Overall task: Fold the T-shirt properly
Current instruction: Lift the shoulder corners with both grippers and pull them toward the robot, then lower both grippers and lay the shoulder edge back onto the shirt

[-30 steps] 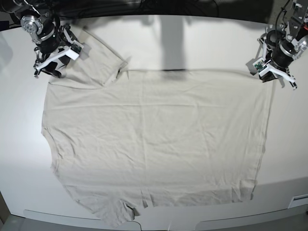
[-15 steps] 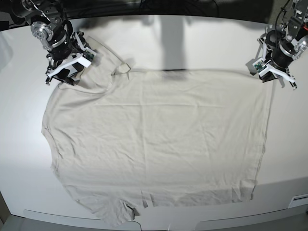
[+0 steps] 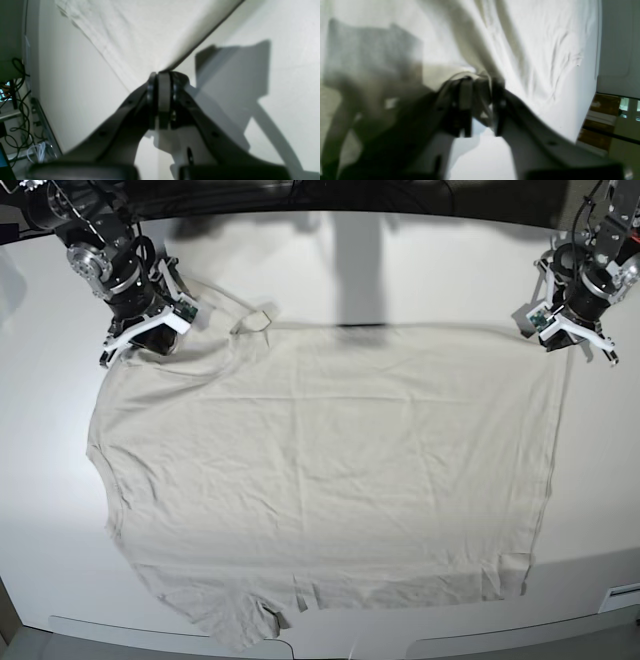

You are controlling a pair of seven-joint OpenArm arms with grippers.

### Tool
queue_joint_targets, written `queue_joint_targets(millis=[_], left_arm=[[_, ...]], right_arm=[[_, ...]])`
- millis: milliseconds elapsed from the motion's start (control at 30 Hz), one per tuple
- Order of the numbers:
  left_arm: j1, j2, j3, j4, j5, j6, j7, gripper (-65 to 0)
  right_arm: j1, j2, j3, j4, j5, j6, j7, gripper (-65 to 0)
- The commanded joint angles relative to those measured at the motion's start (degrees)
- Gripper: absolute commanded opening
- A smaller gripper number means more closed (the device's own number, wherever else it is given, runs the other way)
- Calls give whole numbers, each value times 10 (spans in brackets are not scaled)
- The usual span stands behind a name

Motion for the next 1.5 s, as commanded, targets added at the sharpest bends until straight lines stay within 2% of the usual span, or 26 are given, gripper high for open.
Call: queue_joint_targets(millis=[0,33,100,167,267,400,500,533,600,700,800,1000,1200,1333,1467], left_arm=[[13,-5,4,-8,5,-40,49,-650],[13,-5,4,-8,5,-40,49,-650],[13,-6,4,-8,-2,-40,50,-650],[13,-5,4,-8,-20,-40,50,-650],[14,-6,4,-8,-48,-40,63,-650],[26,-8,4,-4,-90,-40,91,-650],[52,-12,3,12,-114,-37,87,-650],[65,-14,3,22,-116,-30,88,-650],[95,-16,3,47,-120,10,88,-650],[140,-17,3,85,-118,66,88,-650],[178,-16,3,119,-118,78,87,-650],[229,-16,-2,174,-118,105,88,-650],[289,-16,-76,238,-118,105,88,-650],[319,-16,-145,279,-122,105,82,-650],[310,-16,-191,289,-151,104,35,-650]], right_arm=[[-5,7,-1,-3,13,26,-41,-617],[-5,7,-1,-3,13,25,-59,-650],[-5,7,-1,2,18,19,-97,-650],[-7,10,-1,10,37,-7,-118,-650],[-16,31,-1,33,62,-17,-112,-650],[-43,78,-1,80,116,-52,-110,-650],[-74,97,11,106,120,-57,-115,-650],[-85,97,19,111,120,-57,-112,-650],[-111,97,36,121,121,-59,-99,-650],[-159,97,68,139,127,-89,-89,-650],[-217,97,104,159,151,-111,-78,-650],[-319,97,167,188,150,-156,-58,-650],[-377,97,232,233,151,-178,-46,-650],[-378,97,275,254,191,-175,-38,-650],[-361,97,295,257,217,-159,-13,-650]])
